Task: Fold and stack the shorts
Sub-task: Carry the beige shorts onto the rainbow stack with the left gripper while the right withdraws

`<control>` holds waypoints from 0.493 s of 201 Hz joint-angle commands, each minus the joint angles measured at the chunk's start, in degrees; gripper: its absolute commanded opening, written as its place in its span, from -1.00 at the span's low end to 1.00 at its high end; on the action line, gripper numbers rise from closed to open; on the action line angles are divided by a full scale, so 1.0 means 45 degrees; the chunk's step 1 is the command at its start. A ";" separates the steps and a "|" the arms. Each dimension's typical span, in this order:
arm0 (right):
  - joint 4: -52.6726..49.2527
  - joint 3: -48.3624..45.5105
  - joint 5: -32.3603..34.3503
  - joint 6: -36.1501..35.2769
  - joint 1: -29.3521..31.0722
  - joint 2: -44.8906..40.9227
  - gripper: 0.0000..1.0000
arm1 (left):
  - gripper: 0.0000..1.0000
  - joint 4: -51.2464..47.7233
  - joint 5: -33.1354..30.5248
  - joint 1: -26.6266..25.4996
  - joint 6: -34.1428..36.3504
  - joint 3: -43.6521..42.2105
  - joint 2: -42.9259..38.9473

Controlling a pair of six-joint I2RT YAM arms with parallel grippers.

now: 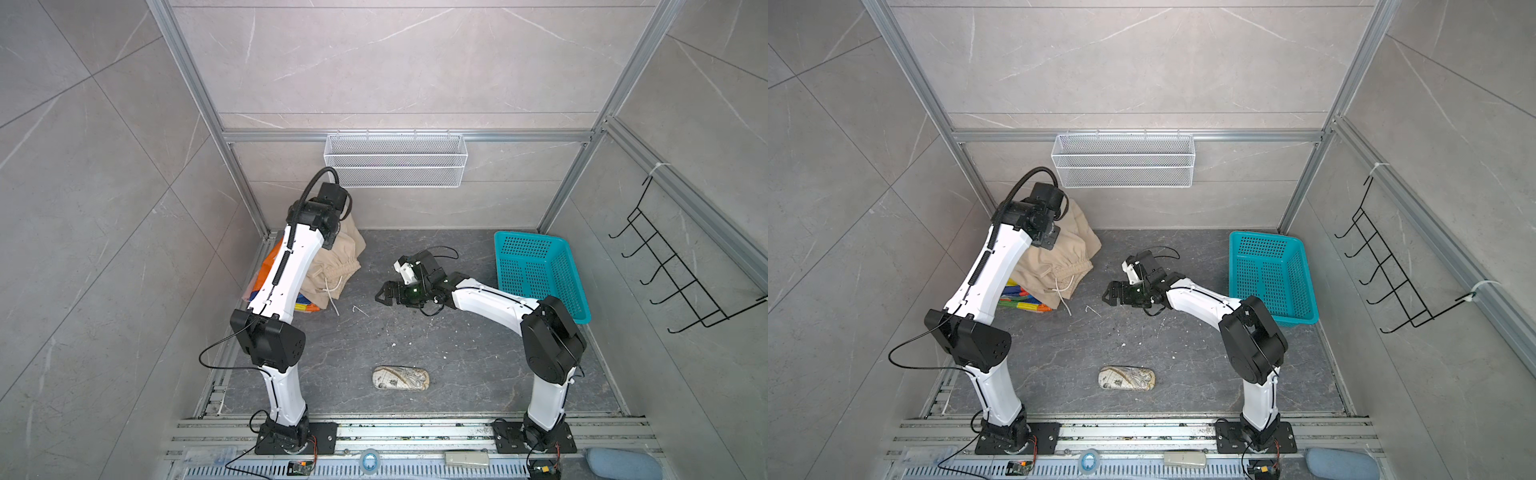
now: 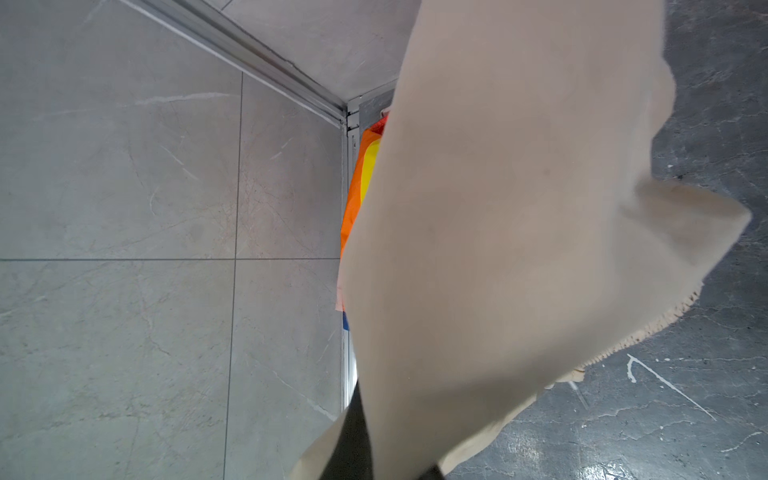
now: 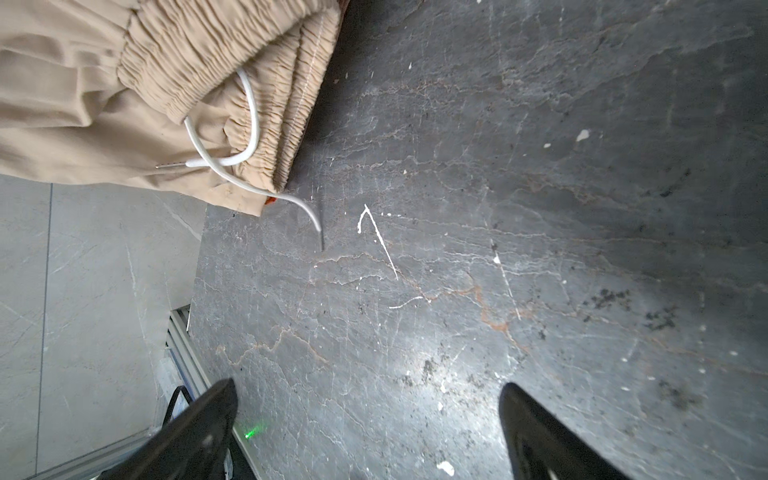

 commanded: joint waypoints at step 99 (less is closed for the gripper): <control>-0.0168 0.0590 -0.0687 0.0433 0.0357 0.0891 0.99 | -1.00 0.4799 0.5572 0.5242 0.1517 -0.3231 0.0040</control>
